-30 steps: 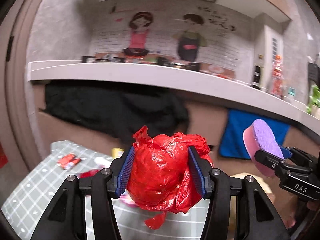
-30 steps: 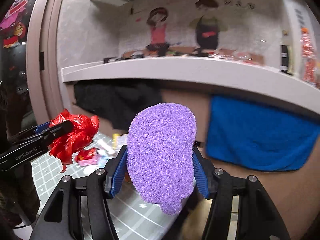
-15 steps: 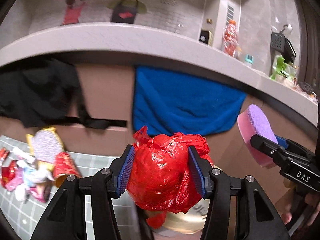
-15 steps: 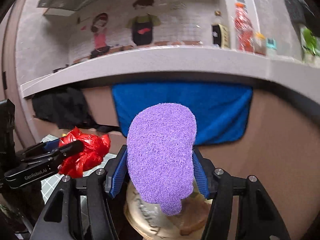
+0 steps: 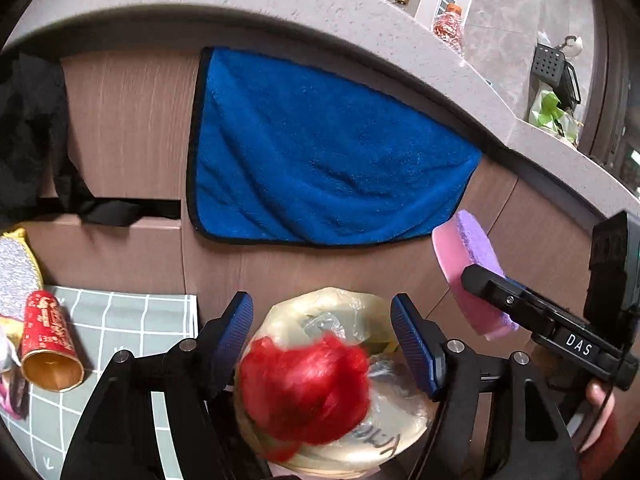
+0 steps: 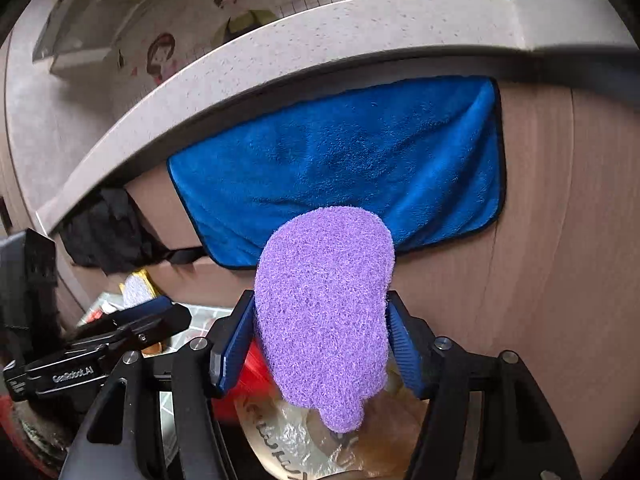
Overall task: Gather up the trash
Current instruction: 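Carry the red bag and sponge to the bin with both grippers, then open the left gripper over the bin while the right gripper releases the sponge, then move both grippers back over the trash on the table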
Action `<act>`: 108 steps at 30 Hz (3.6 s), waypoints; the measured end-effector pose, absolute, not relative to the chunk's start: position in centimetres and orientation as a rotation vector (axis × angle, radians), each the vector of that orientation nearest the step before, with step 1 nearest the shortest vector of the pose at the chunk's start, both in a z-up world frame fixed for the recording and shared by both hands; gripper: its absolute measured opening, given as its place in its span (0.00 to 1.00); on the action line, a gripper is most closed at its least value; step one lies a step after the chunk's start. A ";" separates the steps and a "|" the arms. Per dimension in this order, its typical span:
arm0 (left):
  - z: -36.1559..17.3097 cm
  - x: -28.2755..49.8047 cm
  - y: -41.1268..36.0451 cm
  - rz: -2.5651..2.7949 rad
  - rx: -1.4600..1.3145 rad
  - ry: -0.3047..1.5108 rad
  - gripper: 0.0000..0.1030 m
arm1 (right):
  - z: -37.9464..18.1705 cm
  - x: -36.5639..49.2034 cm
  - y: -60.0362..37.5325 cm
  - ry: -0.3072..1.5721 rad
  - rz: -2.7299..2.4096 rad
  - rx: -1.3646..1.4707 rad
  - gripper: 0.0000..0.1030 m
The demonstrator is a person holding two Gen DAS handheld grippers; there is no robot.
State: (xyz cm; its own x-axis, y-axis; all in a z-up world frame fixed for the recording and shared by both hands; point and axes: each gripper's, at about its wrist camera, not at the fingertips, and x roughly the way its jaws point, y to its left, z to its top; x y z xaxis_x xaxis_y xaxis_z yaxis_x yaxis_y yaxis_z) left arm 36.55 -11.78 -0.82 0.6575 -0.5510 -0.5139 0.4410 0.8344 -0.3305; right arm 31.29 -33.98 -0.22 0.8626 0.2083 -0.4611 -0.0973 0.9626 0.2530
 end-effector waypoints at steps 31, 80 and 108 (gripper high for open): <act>-1.8 33.1 0.4 -0.399 -0.284 0.644 0.70 | -7.5 33.4 -29.9 0.626 0.083 -0.033 0.59; -4.7 29.3 16.0 -0.135 -0.304 0.610 0.70 | -2.1 29.8 -12.7 0.579 0.398 -0.090 0.42; -8.8 37.9 38.1 0.098 -0.303 0.681 0.70 | -6.0 36.0 -0.2 0.696 0.554 -0.093 0.38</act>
